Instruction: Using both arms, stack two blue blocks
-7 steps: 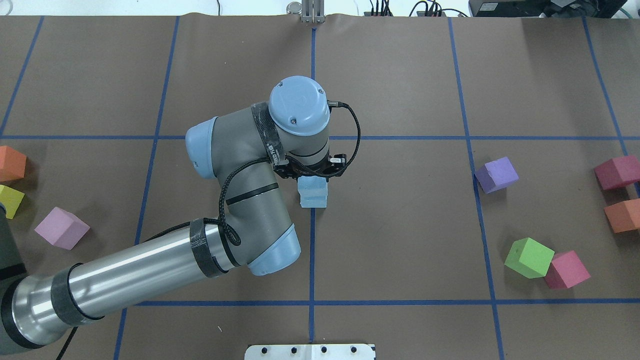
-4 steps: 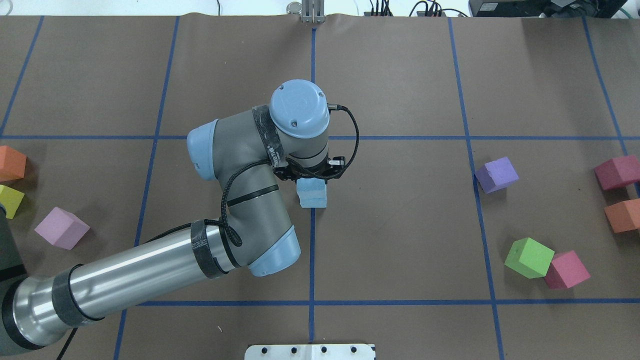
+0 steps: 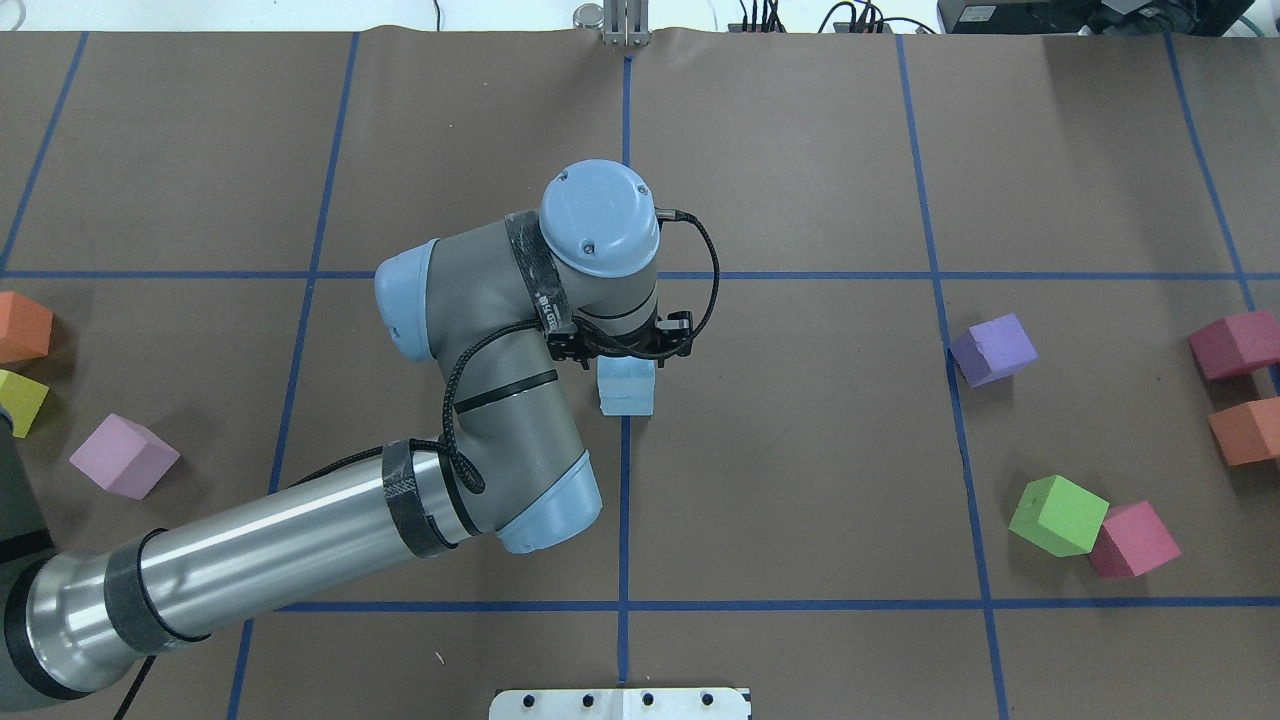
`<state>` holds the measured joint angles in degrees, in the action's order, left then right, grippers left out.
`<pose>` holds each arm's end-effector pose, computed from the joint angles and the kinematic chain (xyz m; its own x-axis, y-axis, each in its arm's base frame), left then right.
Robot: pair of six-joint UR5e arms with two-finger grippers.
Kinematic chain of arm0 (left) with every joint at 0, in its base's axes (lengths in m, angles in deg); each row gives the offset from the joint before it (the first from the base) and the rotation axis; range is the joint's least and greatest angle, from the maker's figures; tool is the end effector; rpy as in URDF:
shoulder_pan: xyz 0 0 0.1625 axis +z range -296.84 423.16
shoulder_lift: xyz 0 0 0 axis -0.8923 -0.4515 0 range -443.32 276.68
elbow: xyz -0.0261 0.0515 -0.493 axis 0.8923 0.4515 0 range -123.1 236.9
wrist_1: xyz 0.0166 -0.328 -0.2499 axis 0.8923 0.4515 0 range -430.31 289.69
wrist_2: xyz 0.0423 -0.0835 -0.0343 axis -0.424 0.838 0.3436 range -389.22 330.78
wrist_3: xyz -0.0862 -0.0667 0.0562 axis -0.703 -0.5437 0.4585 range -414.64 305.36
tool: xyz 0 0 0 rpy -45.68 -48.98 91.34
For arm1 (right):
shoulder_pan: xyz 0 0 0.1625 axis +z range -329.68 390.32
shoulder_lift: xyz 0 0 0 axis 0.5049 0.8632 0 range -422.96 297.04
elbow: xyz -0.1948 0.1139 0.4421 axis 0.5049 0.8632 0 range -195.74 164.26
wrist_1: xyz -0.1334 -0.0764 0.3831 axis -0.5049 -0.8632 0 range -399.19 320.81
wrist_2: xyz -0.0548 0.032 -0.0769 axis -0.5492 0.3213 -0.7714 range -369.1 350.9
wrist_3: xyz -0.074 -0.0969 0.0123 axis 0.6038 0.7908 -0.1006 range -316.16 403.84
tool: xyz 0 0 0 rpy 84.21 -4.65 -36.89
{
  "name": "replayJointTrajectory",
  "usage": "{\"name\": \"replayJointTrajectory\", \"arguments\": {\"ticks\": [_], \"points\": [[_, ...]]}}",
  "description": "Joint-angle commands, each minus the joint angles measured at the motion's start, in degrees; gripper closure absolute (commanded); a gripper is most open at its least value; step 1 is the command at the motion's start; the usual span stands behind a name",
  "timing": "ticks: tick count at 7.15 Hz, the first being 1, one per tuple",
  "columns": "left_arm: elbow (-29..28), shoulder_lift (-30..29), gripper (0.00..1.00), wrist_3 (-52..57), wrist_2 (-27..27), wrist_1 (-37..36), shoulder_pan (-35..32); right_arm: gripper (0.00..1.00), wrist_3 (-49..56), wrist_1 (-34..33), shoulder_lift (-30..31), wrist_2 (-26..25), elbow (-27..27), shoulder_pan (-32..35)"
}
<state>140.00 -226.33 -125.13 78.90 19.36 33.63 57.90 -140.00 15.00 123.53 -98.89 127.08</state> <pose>0.6668 -0.4871 0.1894 0.6635 -0.0111 -0.7480 0.0561 0.9978 0.0350 0.1186 -0.5730 0.7121 0.7297 -0.0923 0.6776 0.0622 0.9957 0.0686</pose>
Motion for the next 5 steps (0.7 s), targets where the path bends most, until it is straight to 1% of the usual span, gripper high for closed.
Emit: {"name": "replayJointTrajectory", "arguments": {"ticks": [1,3,4,5], "points": [[1.44,-0.16,0.03,-0.09,0.15,-0.02,-0.09,0.00,0.00,0.00,0.00,0.00,-0.08,0.01],[8.10,0.54,0.03,0.00,0.59,-0.98,-1.39,0.00,0.00,0.00,0.00,0.00,-0.08,0.01],[11.35,0.72,0.03,0.44,4.68,-4.64,-5.49,0.00,0.00,0.00,-0.09,0.00,-0.17,0.01],[13.56,2.63,0.03,7.84,13.25,-7.03,-12.41,0.00,-0.09,0.00,-0.26,0.00,-0.08,-0.08]]}}
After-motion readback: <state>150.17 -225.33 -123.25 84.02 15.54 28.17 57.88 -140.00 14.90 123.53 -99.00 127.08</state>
